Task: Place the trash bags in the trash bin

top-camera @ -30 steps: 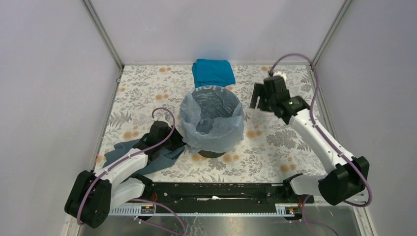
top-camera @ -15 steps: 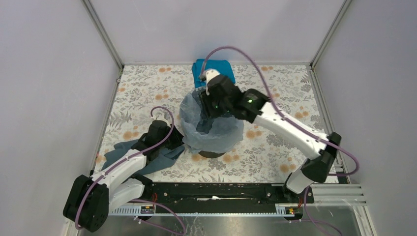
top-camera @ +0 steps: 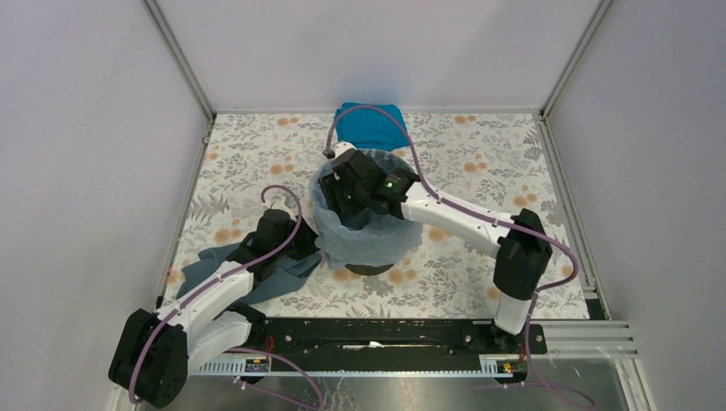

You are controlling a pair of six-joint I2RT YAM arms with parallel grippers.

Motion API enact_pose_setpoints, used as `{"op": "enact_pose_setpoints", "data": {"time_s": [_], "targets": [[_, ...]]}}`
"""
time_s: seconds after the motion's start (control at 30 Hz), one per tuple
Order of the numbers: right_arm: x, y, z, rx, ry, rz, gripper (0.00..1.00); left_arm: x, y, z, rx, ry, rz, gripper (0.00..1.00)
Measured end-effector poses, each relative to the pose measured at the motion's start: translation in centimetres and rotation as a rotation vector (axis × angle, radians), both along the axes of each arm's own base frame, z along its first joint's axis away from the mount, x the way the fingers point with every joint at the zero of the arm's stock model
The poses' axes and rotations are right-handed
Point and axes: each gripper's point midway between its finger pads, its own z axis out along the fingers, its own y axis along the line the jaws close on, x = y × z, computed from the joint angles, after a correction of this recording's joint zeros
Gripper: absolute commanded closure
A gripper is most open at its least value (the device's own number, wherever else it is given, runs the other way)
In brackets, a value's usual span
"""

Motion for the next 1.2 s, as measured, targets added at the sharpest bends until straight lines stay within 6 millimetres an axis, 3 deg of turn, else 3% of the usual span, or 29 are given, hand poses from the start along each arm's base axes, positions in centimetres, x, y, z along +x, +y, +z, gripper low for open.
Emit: {"op": "enact_pose_setpoints", "data": {"time_s": [0.1,0.27,0.43,0.7,0.8,1.03,1.2], "targets": [[-0.4,-0.7,0.0,0.029,-0.011,-0.018,0.25,0.0,0.0,0.3,-0.004,-0.01,0.0,0.76],[-0.6,-4.9,-0.2,-0.037,-0.036,-0.082,0.19,-0.1,0.1,0.4,-0.004,-0.009,-0.001,0.75],[-0.5,-7.8,-2.3,-0.141,-0.04,-0.117,0.18,-0.1,0.1,0.4,-0.004,-0.008,-0.001,0.75],[-0.8,-6.3,-9.0,-0.238,0.059,-0.078,0.15,0.0,0.0,0.8,-0.006,-0.013,-0.001,0.73],[-0.9,-5.9,-10.3,-0.242,0.074,-0.07,0.13,0.1,0.0,1.3,-0.007,-0.026,-0.003,0.73],[-0.9,-5.8,-11.0,-0.241,0.074,-0.069,0.06,0.2,0.0,1.5,0.001,-0.031,-0.01,0.72],[-1.0,-6.1,-9.7,-0.244,0.068,-0.074,0.01,0.2,0.2,1.4,0.016,-0.033,-0.011,0.71]]}}
